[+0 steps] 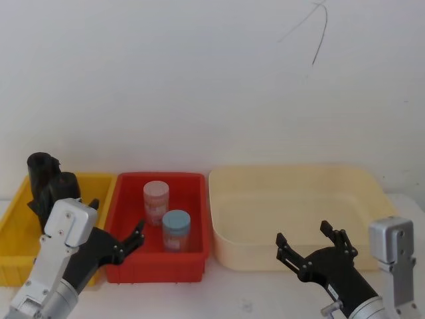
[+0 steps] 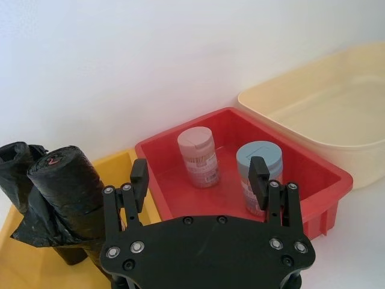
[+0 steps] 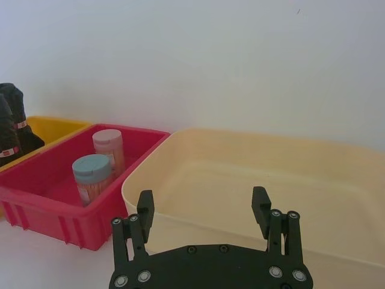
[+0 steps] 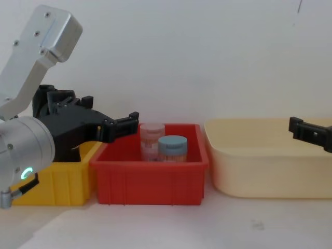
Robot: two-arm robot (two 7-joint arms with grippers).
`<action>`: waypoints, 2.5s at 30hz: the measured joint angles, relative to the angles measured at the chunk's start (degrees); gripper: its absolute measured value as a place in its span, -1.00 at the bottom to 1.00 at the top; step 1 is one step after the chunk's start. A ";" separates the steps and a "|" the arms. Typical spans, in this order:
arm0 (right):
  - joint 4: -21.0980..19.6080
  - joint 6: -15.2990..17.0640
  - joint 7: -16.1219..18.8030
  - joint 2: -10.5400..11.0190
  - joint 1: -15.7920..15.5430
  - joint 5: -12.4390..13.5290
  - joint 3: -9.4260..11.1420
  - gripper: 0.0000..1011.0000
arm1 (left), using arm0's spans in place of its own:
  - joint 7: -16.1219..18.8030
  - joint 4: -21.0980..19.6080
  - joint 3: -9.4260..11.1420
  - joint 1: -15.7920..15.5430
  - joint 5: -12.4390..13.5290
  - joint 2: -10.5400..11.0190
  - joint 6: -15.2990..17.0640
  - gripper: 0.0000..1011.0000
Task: Pick up the garbage bag with the one hand and transfer it to the other hand.
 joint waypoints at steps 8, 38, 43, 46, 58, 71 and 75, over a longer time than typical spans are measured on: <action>0.00 0.00 0.00 0.00 0.00 0.00 0.00 0.98 | 0.00 0.00 0.00 0.00 0.00 0.00 0.00 0.98; 0.00 0.00 0.00 0.00 0.00 0.00 0.00 0.98 | -0.05 0.00 0.03 -0.14 0.06 -0.17 0.08 0.98; 0.00 0.00 0.00 0.00 0.00 0.00 0.00 0.98 | -0.27 -0.21 0.20 -0.33 0.03 -0.70 0.71 0.98; 0.00 0.00 0.00 0.00 0.00 0.00 0.00 0.98 | -0.28 -0.78 -0.05 0.02 -0.22 -0.83 1.30 0.98; 0.00 0.00 0.00 0.00 0.00 0.00 0.00 0.98 | 1.29 -3.36 -3.96 2.77 -2.22 -0.19 3.71 0.98; 0.00 0.00 0.00 0.00 0.00 0.00 0.00 0.98 | 1.52 -2.87 -7.50 2.09 -4.18 -0.16 5.47 0.98; 0.00 0.00 0.00 0.00 0.00 0.00 0.00 0.98 | 1.20 -2.12 -8.21 1.42 -4.64 -0.45 5.92 0.98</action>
